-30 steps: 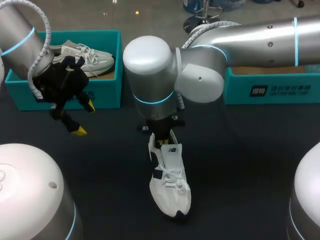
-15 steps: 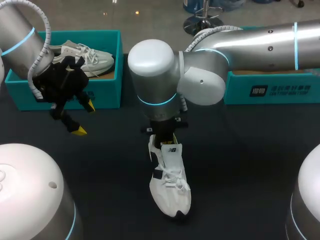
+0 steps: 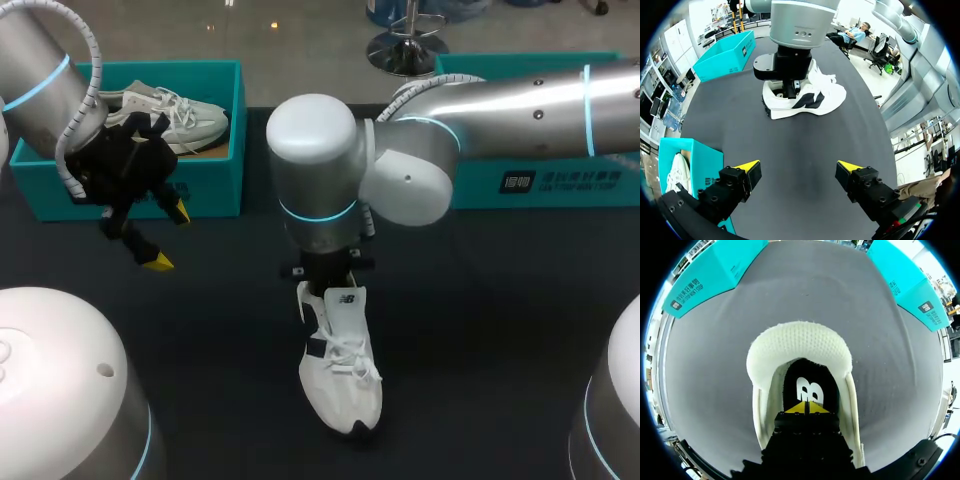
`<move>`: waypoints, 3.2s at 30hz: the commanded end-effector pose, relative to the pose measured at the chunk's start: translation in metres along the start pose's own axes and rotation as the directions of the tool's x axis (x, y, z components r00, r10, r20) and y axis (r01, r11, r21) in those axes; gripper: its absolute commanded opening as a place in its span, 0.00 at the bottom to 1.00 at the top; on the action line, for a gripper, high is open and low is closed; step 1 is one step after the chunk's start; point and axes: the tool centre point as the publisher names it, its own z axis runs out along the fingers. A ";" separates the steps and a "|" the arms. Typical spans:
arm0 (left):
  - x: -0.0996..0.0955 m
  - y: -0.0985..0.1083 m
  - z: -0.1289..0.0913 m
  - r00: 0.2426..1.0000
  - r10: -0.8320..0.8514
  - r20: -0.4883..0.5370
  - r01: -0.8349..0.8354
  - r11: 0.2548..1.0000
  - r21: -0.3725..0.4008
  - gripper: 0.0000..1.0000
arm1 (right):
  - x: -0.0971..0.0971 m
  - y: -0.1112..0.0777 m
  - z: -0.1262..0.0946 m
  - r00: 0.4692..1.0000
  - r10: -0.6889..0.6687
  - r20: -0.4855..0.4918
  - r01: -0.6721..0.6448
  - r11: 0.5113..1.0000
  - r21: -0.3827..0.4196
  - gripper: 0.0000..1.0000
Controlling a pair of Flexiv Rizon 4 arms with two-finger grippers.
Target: Take the shoe out of the shoebox, open the shoe tongue, remove and reinsert the insole, then place the shoe into the shoebox
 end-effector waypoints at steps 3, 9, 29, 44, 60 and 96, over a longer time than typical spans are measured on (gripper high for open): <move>0.000 0.000 0.000 1.000 0.000 0.000 0.000 1.000 -0.002 1.00 | -0.015 -0.001 -0.036 1.000 0.019 0.018 -0.018 0.998 -0.062 0.00; 0.000 0.000 0.000 1.000 0.000 0.000 0.000 1.000 -0.002 1.00 | -0.022 0.005 -0.049 0.999 0.013 0.043 -0.010 0.997 -0.080 0.00; 0.000 0.000 0.000 1.000 0.000 0.000 0.000 1.000 -0.002 1.00 | 0.008 -0.011 0.007 0.999 -0.014 -0.031 0.015 0.999 0.045 0.00; 0.000 0.000 0.000 1.000 0.000 0.000 0.000 1.000 -0.002 1.00 | -0.021 0.001 -0.064 0.999 -0.042 -0.017 0.043 0.998 0.053 0.00; 0.000 0.000 0.000 1.000 0.000 0.000 0.000 1.000 -0.002 1.00 | 0.000 -0.024 -0.050 0.995 -0.075 -0.068 0.087 0.976 0.200 0.00; 0.000 0.000 0.000 1.000 0.000 0.000 0.000 1.000 -0.002 1.00 | -0.007 -0.040 -0.028 0.993 -0.066 -0.100 0.093 0.953 0.289 1.00</move>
